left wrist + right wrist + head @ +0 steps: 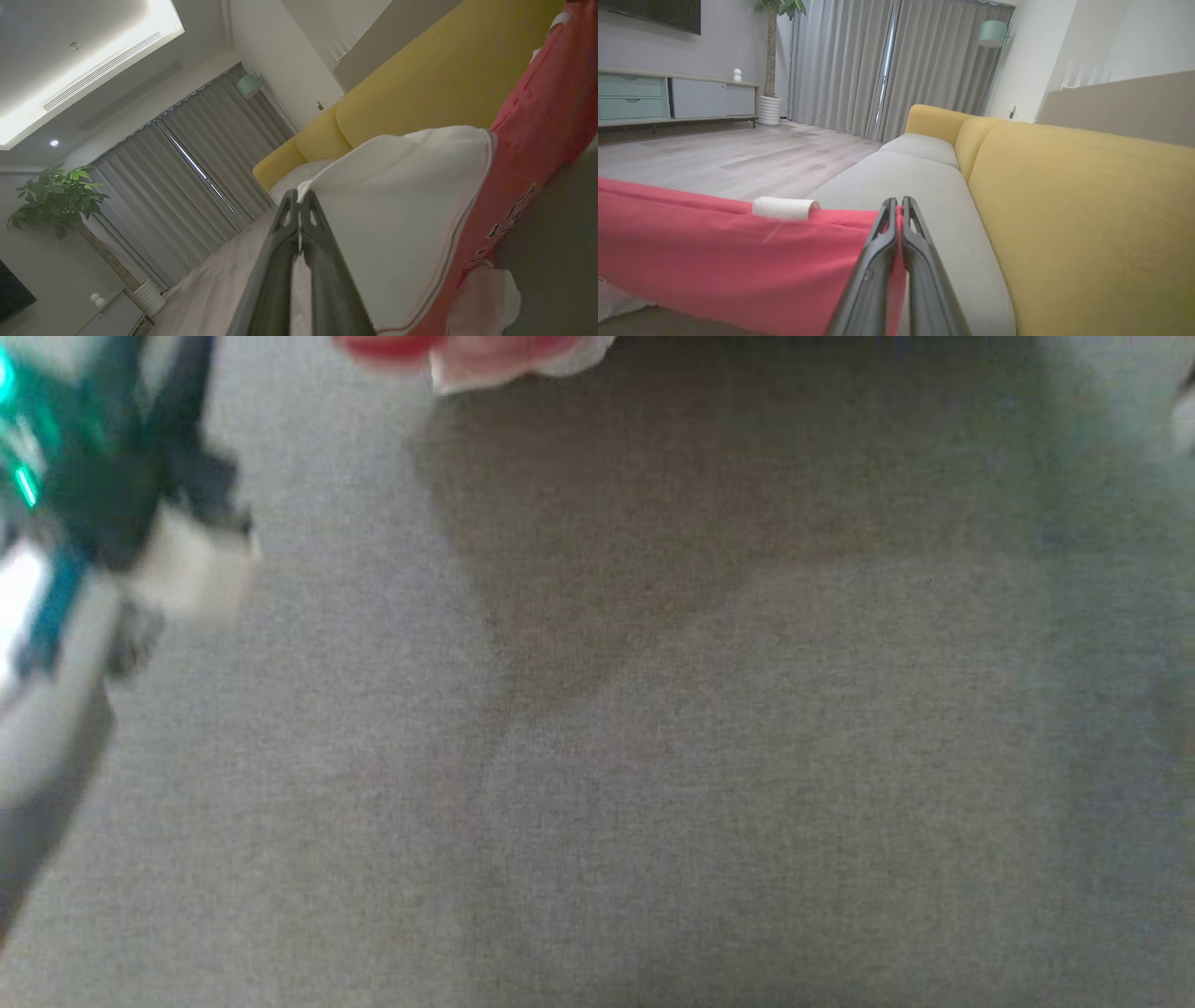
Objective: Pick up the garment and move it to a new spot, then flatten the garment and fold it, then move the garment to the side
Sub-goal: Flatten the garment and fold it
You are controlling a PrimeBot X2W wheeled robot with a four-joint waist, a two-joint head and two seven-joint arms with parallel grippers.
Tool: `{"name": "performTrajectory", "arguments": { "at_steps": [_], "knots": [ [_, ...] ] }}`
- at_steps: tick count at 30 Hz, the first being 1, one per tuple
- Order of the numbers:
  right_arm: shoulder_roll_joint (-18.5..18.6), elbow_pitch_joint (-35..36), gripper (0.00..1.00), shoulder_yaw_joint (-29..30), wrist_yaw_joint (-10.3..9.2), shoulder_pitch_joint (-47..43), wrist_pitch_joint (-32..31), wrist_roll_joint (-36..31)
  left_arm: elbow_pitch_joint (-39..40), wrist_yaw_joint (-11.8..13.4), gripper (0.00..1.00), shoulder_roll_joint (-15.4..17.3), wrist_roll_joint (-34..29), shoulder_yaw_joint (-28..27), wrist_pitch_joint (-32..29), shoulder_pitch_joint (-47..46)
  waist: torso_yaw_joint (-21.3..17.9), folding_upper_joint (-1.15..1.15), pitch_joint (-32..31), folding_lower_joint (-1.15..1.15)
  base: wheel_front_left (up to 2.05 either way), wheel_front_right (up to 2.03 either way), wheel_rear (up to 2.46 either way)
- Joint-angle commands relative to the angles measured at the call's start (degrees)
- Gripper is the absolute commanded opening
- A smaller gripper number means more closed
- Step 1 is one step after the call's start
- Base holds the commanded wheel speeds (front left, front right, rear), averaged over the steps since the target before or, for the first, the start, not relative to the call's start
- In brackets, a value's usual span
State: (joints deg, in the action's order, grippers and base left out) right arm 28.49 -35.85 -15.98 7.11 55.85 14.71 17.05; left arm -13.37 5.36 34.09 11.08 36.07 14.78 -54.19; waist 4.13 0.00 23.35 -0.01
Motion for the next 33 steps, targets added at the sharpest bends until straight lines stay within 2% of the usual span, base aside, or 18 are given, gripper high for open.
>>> {"name": "performTrajectory", "arguments": {
  "at_steps": [1, 6, 13, 20, 22, 29, 33],
  "knots": [
    [1.03, 2.08, 0.00, 0.48, 0.37, -1.63, 0.28, 0.59, 2.03, 0.65, 0.00, 3.57, 0.58, -3.21, 0.21, -0.26, 0.11, 0.00, -2.34, 0.01, 0.00, 0.00, 0.00],
    [0.87, 5.61, 0.00, 3.83, 0.37, -15.70, 0.29, 2.60, 8.35, 2.35, 0.00, 6.13, 3.38, -3.45, 0.21, 16.32, -0.71, 0.00, -7.01, 0.01, 0.00, 0.00, 0.00],
    [-0.44, 8.31, 0.00, 6.90, 0.37, -30.46, 0.29, 3.41, 13.77, 6.78, 0.00, 6.62, 5.56, -1.63, 0.21, 36.20, -1.87, 0.00, -12.28, 0.01, 0.00, 0.00, 0.00],
    [-1.87, 10.21, 0.00, 9.09, 0.37, -40.95, 0.29, 3.59, 15.17, 10.39, 0.00, 3.10, 7.74, -0.94, 0.21, 50.24, -2.60, 0.00, -15.93, 0.01, 0.00, 0.00, 0.00],
    [-2.26, 11.03, 0.00, 10.00, 0.37, -43.66, 0.29, 3.67, 15.20, 10.50, 0.00, 2.46, 7.91, -0.90, 0.21, 52.74, -2.61, 0.00, -16.57, 0.01, 0.00, 0.00, 0.00],
    [-3.64, 13.79, 0.00, 11.11, 0.37, -52.29, 0.29, 2.56, 13.37, 8.57, 0.00, 2.31, 7.76, -0.97, 0.21, 57.52, -2.58, 0.00, -18.85, 0.01, 0.00, 0.00, 0.00],
    [-3.81, 13.97, 0.00, 11.01, 0.37, -53.30, 0.29, 2.06, 12.51, 7.60, 0.00, 2.09, 7.82, -0.69, 0.21, 57.18, -2.55, 0.00, -18.69, 0.01, 0.00, 0.00, 0.00]
  ]
}}
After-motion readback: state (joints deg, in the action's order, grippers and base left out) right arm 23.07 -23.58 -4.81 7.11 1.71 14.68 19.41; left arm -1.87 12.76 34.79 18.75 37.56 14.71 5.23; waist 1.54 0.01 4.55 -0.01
